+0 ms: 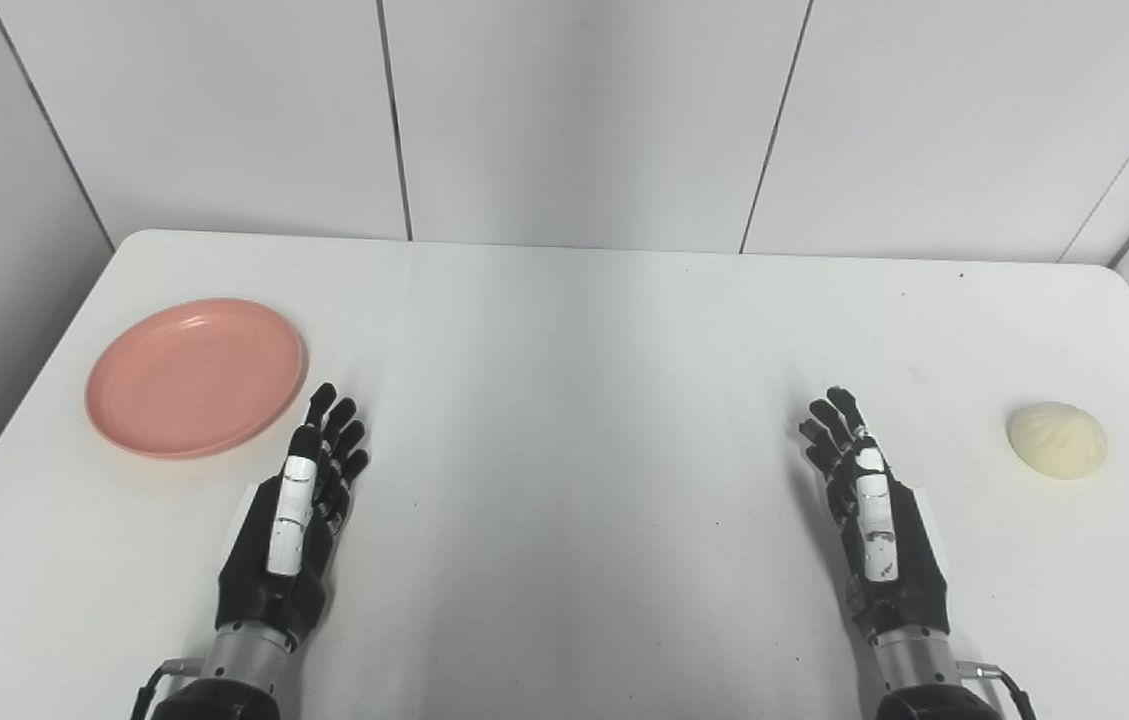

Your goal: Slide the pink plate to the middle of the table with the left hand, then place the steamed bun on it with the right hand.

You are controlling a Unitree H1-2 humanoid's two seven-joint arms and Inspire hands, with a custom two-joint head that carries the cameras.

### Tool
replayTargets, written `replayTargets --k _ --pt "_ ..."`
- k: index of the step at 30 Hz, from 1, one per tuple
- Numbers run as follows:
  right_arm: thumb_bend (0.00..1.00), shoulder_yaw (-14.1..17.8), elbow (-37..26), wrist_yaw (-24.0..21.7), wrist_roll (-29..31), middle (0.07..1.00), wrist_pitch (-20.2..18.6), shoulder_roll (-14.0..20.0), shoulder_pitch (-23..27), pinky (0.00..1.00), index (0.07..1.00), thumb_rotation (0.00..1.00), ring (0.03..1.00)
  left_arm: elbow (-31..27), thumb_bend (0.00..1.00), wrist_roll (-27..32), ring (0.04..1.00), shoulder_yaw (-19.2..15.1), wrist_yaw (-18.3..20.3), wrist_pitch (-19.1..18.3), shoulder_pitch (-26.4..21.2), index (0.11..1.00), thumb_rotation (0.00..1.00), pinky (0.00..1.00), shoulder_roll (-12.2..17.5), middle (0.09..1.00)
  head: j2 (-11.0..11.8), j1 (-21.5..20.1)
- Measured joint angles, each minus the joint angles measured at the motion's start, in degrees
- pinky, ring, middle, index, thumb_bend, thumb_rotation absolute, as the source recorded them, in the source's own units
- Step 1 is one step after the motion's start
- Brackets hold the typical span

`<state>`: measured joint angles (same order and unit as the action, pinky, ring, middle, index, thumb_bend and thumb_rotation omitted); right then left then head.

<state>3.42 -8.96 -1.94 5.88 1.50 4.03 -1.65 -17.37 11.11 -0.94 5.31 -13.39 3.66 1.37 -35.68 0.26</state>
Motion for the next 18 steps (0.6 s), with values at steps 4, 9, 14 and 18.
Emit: replayTargets --k 4,9,14,18 --pt "0.83 0.0 0.0 0.0 0.1 0.928 0.0 0.0 0.0 0.96 0.931 1.00 0.913 0.0 0.84 0.0 1.000 0.0 0.0 0.0 0.0 1.000 0.90 1.00 0.0 1.000 0.0 0.0" --pt "0.83 0.0 -0.3 0.0 0.0 0.923 0.0 0.0 0.0 0.95 0.926 1.00 0.909 0.0 0.83 0.0 1.000 0.0 0.1 0.0 0.0 1.000 0.91 1.00 0.0 1.000 0.1 -0.1" --pt "0.83 -0.1 -0.4 0.1 -0.1 0.926 0.0 0.0 0.0 0.96 0.927 1.00 0.914 0.0 0.83 0.0 1.000 0.0 0.1 0.0 0.0 1.000 0.91 1.00 0.0 1.000 0.0 -0.1" --pt "0.83 -0.1 -0.5 0.1 -0.1 0.927 0.0 -0.1 0.0 0.96 0.927 1.00 0.914 0.0 0.83 0.0 1.000 -0.1 0.1 0.0 0.0 1.000 0.91 1.00 0.0 1.000 0.1 -0.1"
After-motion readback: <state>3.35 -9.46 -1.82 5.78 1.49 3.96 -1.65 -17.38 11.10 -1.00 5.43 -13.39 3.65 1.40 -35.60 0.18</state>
